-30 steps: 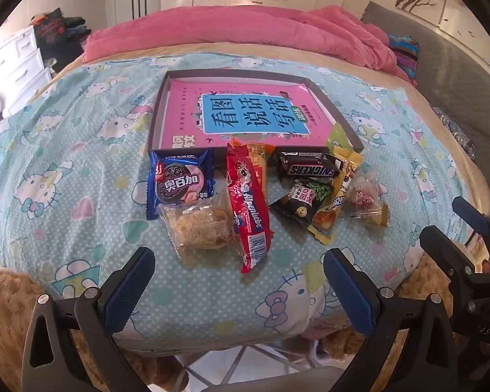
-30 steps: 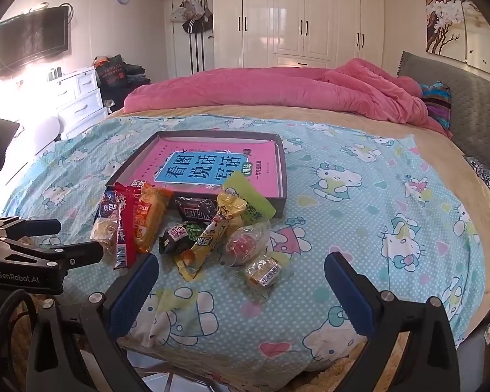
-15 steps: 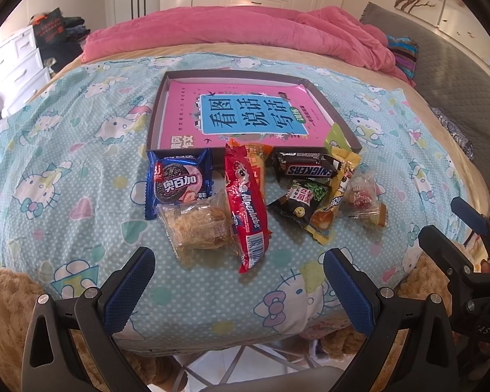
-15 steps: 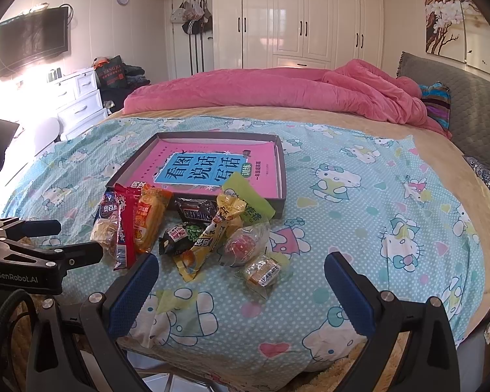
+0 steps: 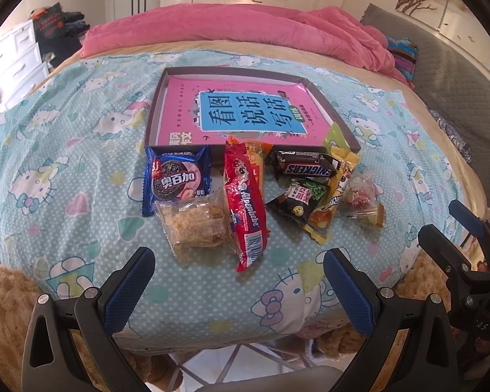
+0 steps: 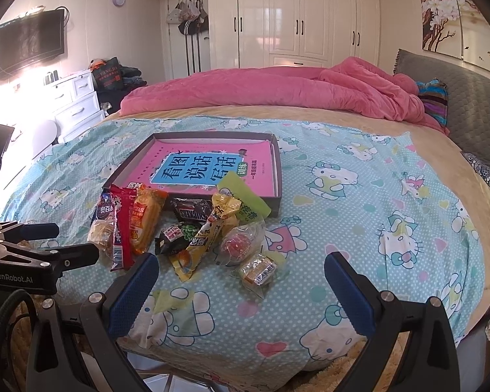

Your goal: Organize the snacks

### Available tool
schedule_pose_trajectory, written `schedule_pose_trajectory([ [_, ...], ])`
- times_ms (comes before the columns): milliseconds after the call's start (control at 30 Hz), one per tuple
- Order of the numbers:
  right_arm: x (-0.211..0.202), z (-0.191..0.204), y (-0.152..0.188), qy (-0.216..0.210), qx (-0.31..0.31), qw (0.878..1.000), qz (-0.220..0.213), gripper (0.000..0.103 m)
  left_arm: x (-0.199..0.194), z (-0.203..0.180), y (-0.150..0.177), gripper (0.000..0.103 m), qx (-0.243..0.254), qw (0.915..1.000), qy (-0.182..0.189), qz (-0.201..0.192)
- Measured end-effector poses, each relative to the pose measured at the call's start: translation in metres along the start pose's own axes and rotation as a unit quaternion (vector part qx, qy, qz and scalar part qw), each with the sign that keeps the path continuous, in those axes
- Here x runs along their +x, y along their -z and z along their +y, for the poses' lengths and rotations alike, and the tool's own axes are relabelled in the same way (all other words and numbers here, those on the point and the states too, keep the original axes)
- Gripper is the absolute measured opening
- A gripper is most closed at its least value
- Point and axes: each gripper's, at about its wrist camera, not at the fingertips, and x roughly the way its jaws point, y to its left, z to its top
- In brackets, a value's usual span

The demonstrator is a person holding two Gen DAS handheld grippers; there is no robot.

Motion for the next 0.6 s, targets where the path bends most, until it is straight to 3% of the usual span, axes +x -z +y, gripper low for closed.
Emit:
schedule_pose_trajectory([
  [367, 0.008, -0.007, 0.000, 0.015, 0.001, 1.000, 0.006, 0.103, 0.015, 0.008, 0.001, 0.102, -0.042, 0.9972, 0.050, 0.036],
  [533, 0.016, -0.014, 0.002, 0.014, 0.012, 1.000, 0.019, 0.103, 0.027, 0.007, 0.001, 0.091, -0.057, 0.9936, 0.070, 0.068],
  [600, 0.021, -0.017, 0.003, 0.015, 0.018, 0.999, 0.030, 0.103, 0.032, 0.007, 0.000, 0.081, -0.061, 0.9925, 0.074, 0.075],
])
